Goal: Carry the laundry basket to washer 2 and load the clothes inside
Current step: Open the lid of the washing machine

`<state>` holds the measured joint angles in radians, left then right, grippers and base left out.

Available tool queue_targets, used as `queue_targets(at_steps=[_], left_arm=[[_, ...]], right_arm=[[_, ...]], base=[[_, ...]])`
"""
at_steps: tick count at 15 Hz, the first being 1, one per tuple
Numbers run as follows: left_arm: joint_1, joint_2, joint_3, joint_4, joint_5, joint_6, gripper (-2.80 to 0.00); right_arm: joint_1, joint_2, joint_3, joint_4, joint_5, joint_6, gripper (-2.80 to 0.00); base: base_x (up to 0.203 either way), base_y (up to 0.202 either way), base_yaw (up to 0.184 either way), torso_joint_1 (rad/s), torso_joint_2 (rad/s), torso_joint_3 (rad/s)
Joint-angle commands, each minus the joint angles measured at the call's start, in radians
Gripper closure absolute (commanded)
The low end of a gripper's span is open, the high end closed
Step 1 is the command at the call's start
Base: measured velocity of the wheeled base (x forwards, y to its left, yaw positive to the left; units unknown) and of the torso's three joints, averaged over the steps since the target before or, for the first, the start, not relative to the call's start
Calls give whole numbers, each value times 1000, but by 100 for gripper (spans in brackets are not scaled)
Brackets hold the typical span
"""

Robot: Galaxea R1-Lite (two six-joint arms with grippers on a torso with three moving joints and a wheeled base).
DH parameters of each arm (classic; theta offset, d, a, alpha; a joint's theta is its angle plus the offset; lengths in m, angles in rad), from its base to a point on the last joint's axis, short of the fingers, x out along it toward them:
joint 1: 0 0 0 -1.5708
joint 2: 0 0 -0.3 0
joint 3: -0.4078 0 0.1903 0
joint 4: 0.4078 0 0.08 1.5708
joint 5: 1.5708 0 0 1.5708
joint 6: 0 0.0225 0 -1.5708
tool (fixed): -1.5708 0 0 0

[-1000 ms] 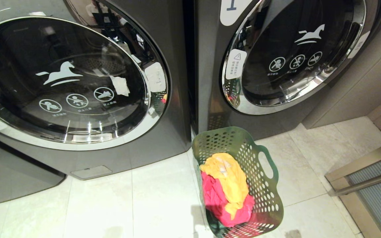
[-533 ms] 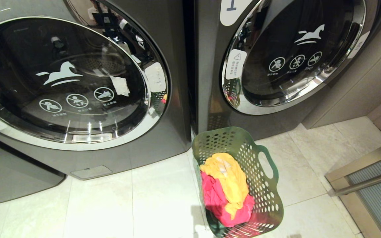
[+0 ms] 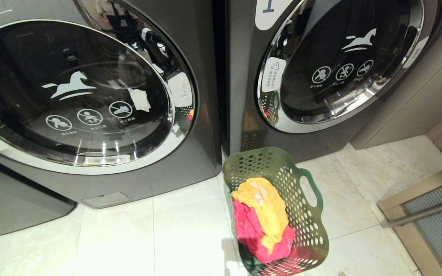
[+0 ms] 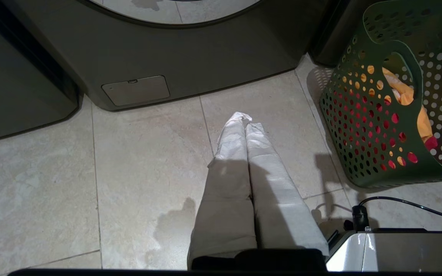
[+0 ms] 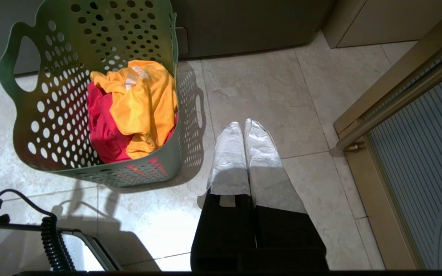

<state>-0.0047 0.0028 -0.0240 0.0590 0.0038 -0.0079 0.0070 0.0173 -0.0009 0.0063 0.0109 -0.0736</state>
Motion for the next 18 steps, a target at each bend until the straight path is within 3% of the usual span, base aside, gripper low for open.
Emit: queue_targets(at_steps=[1,18], left_arm=[[0,-4,3,-5,1,-8,0],[0,-4,10,-28,1,-9,0]], right_arm=[[1,-19,1,-2,0,-2,0],[1,-19,1,-2,-2,20,0]], base=[[0,0,0,0,0,0],[0,0,0,0,0,0]])
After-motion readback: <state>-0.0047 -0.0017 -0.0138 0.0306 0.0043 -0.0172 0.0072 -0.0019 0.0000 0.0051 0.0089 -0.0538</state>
